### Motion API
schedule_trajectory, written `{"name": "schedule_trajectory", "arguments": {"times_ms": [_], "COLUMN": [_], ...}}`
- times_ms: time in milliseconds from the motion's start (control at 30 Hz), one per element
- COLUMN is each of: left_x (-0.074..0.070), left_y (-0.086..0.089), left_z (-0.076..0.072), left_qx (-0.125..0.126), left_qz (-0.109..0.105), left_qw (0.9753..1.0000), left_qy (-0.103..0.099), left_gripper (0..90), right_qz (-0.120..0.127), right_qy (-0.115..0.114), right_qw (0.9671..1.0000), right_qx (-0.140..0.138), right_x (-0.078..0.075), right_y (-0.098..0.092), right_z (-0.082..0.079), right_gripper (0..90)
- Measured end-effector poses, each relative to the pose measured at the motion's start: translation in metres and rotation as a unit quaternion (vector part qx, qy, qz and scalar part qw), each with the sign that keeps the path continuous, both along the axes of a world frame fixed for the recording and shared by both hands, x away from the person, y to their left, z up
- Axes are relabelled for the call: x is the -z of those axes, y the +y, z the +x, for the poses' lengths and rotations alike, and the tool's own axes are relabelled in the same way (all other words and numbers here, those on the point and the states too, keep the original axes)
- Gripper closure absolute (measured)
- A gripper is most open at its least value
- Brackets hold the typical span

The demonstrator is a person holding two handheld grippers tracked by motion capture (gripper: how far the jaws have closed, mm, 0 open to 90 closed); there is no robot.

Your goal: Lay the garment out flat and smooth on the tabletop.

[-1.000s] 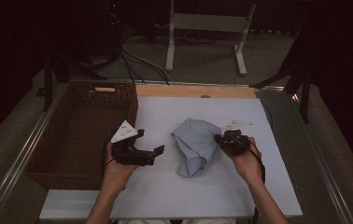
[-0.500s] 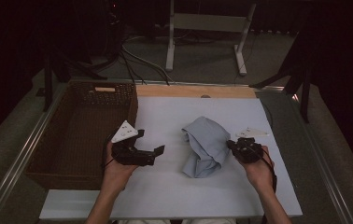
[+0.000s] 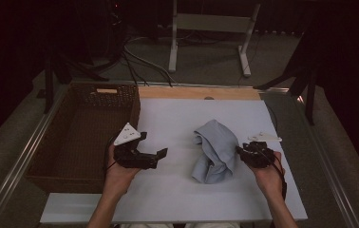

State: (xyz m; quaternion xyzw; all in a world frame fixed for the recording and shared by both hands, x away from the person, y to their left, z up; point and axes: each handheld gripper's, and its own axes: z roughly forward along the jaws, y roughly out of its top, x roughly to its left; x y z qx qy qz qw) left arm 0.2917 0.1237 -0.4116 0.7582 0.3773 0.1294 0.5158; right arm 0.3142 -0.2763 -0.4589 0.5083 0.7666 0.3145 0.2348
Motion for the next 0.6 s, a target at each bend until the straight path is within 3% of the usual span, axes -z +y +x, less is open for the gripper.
{"name": "schedule_trajectory", "arguments": {"times_ms": [100,600], "left_x": [0.000,0.000], "left_y": [0.000,0.000], "left_z": [0.000,0.000], "left_qx": [0.000,0.001], "left_qz": [0.001,0.000], "left_qw": [1.0000,1.0000], "left_qy": [0.000,-0.001], "left_gripper": [4.5,4.5], "right_qz": [0.012,0.033], "right_qy": [-0.009,-0.029], "right_qw": [0.9999,0.9977], "right_qx": [0.000,-0.051], "right_x": [-0.005,-0.016], "right_y": [0.000,0.034], "right_z": [-0.001,0.000], "right_gripper": [51.9,33.9]}}
